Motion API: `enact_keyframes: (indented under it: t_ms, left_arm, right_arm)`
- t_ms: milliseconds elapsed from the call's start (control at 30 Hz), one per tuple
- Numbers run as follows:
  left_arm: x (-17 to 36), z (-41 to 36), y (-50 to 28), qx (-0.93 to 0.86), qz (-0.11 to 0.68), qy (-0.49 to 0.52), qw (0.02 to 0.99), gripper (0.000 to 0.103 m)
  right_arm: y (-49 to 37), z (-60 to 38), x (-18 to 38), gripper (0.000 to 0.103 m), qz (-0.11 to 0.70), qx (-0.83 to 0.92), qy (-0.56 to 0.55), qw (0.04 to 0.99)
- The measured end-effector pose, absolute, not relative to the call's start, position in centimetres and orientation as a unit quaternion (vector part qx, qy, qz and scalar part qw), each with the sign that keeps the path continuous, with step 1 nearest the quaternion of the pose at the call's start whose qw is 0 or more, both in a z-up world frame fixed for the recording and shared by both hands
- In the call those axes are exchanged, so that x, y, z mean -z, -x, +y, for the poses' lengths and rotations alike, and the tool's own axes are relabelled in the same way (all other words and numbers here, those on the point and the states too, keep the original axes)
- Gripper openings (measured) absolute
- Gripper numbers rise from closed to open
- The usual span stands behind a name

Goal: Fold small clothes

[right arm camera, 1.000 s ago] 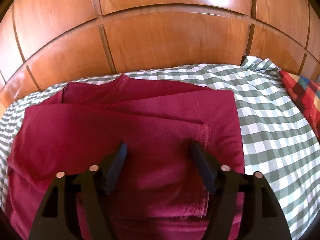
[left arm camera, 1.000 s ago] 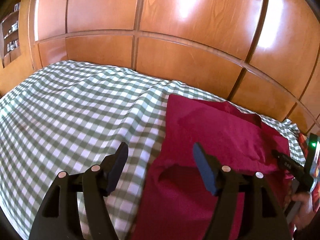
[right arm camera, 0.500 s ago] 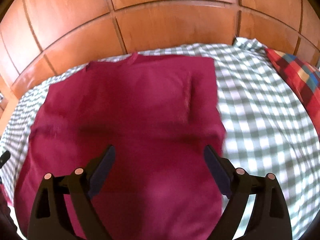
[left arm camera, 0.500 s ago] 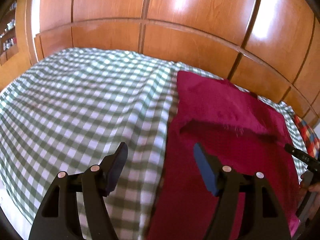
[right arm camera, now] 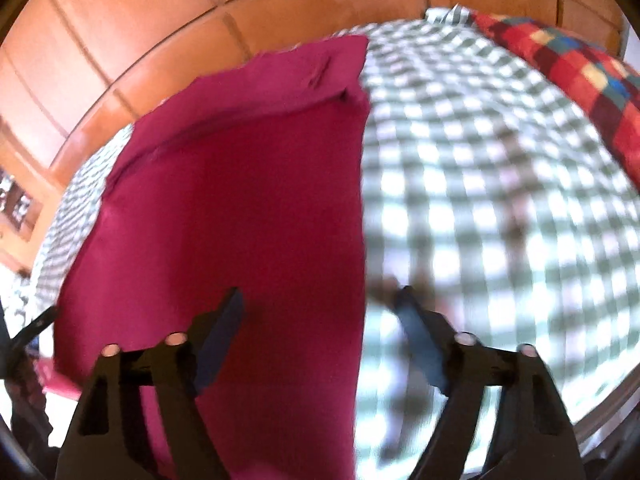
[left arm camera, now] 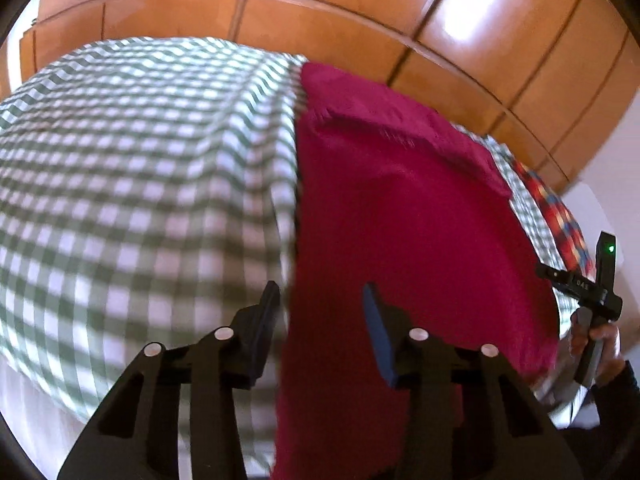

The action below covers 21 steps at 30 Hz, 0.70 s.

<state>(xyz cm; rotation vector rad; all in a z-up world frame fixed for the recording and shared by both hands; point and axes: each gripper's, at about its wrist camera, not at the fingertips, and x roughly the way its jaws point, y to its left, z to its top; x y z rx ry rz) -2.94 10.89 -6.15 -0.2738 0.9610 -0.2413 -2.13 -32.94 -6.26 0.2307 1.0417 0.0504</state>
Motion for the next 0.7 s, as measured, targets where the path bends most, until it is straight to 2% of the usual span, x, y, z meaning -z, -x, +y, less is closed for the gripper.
enact_keyframes:
  t_ms: [167,233,333,367,500,700]
  left_arm:
    - [7.3,9.7,5.6,0.114,0.491,0.12,0.855,0.037]
    - [7.7,9.6,6.3,0.108,0.499,0.12,0.851,0.027]
    - [7.3,9.2,7.1,0.098,0.494,0.101,0.858,0.011]
    - [6.9,9.0,7.3,0.101,0.49,0.096,0.861,0.01]
    - [3.8,8.9,7.1,0.131,0.458,0.092,0.875,0.009]
    - [0.7,9.9,4.8,0.177,0.422,0.152,0.876,0.009]
  right_arm:
    - [6.4,-31.7,6.6,0.056,0.523,-0.05,-0.086,0.847]
    - [7.5,-31.5,6.7,0.047,0.53,-0.051,-0.085,0.842]
    - [7.9,-31.6,6.6,0.024,0.534,-0.047,-0.081,0.84]
    - [7.9,-31.7,6.3,0.009,0.535,-0.052,-0.085,0.839]
    - [7.7,-31.1,4.7,0.008,0.519,-0.091,-0.103,0.843]
    - [5.3,-31.6,1.9,0.008,0.473,-0.121,-0.153,0.859]
